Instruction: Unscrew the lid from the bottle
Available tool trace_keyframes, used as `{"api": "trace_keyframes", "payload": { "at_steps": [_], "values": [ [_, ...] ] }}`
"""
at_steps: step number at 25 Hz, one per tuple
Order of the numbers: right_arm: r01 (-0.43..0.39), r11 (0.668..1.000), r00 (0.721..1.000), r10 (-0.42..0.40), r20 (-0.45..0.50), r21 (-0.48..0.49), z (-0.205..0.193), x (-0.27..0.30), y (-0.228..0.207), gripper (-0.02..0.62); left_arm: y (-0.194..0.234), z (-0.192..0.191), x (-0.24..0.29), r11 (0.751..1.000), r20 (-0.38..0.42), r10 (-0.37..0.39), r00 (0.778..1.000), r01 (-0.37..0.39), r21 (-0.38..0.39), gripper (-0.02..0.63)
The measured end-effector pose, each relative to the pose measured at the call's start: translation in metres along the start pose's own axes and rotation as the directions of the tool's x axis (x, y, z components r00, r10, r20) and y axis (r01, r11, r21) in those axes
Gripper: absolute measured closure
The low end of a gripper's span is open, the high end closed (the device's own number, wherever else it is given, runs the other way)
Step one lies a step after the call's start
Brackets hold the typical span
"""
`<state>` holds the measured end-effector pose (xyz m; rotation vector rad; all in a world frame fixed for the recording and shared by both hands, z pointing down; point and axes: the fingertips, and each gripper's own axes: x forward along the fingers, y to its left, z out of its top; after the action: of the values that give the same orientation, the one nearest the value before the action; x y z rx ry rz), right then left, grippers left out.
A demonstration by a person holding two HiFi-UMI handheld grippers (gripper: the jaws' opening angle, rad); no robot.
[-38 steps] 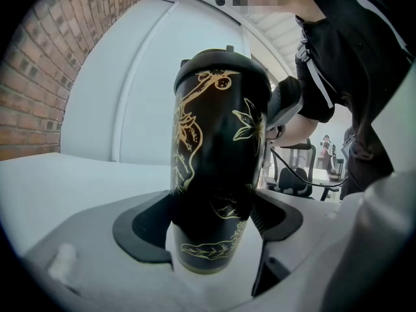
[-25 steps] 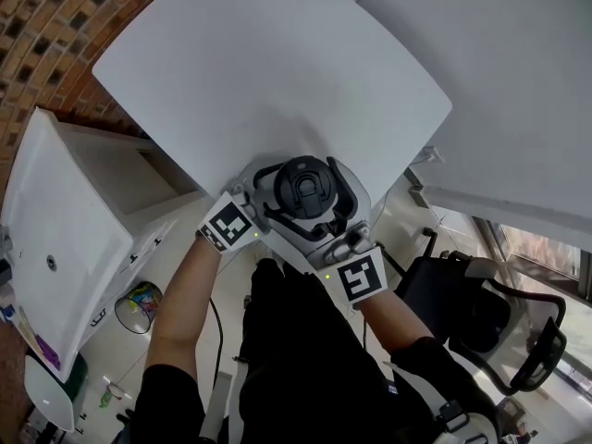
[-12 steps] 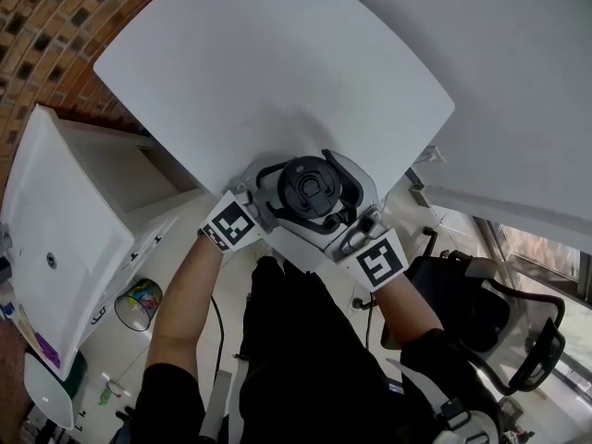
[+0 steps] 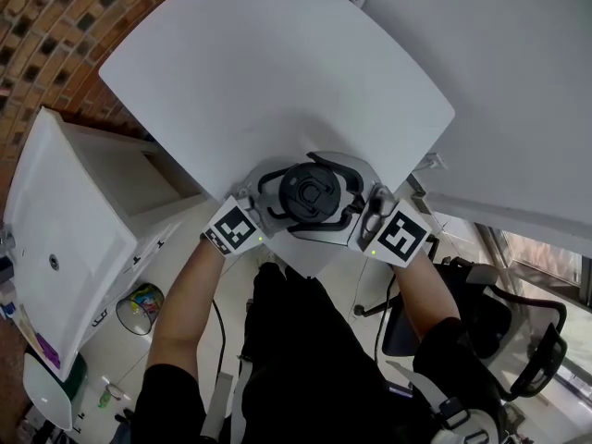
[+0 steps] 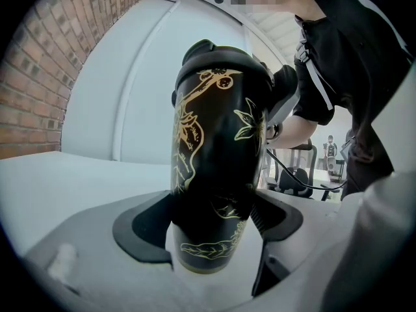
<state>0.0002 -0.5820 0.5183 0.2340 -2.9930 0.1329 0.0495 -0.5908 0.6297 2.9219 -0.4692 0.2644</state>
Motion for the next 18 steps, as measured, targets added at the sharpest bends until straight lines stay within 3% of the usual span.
{"api": "trace_keyframes", "payload": {
  "at_steps": [3, 8, 12, 18],
  "values": [
    [-0.033, 0.999, 0.999, 0.033, -0.011, -0.006, 0.002, 0.001, 0.0, 0.135, 0.0, 0.0, 0.0, 1.0, 0.001, 0.006, 1.0, -0.006, 0.002, 0.227],
    [-0.012, 0.999, 0.995, 0.007, 0.101, 0.053, 0.026, -0.002, 0.001, 0.133, 0.001, 0.0, 0.0, 1.0, 0.004, 0.017, 1.0, -0.017, 0.001, 0.225],
    [0.014, 0.999, 0.993, -0.02, 0.12, 0.045, 0.037, -0.004, 0.002, 0.133, 0.002, -0.001, -0.002, 1.0, 0.002, 0.023, 1.0, -0.023, -0.007, 0.222],
    [0.087, 0.993, 0.985, -0.098, 0.145, 0.08, 0.046, -0.024, -0.002, 0.133, 0.007, -0.001, -0.009, 0.991, 0.008, 0.133, 0.991, -0.133, -0.015, 0.198]
  ]
}}
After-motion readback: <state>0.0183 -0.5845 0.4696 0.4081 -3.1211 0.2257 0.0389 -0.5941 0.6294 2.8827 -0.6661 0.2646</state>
